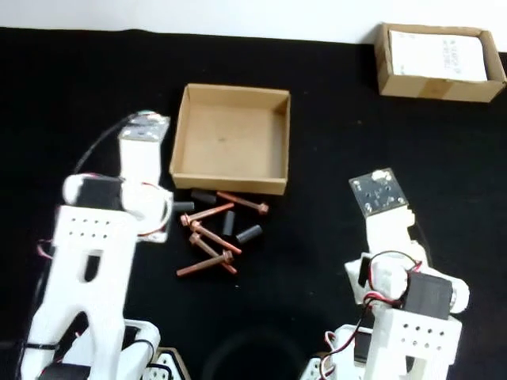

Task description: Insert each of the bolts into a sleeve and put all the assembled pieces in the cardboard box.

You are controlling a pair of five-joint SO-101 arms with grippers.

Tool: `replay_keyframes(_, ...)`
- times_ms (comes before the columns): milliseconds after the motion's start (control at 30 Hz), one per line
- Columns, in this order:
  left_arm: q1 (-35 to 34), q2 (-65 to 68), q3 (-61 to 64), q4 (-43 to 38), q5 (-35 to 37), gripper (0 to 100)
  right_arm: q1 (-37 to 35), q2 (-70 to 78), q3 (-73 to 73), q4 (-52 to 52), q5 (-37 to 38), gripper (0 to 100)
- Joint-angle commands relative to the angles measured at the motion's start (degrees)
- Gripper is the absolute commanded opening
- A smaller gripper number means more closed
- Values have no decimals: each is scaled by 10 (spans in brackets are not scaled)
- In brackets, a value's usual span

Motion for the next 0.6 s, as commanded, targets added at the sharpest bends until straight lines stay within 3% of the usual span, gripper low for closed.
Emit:
replay_keyframes(0, 50, -1, 28, -76, 47, 59, 5, -8, 16, -12, 3, 7)
replay_keyframes(167, 120, 0, 63, -113, 117, 108, 6, -8, 19, -13, 3, 7)
replay_keyframes(333, 161, 0, 95, -82, 113, 230, 6, -8, 20, -15, 3, 7)
replay_keyframes(567, 182, -1, 98, 10, -94, 245, 6, -8, 20, -15, 3, 7)
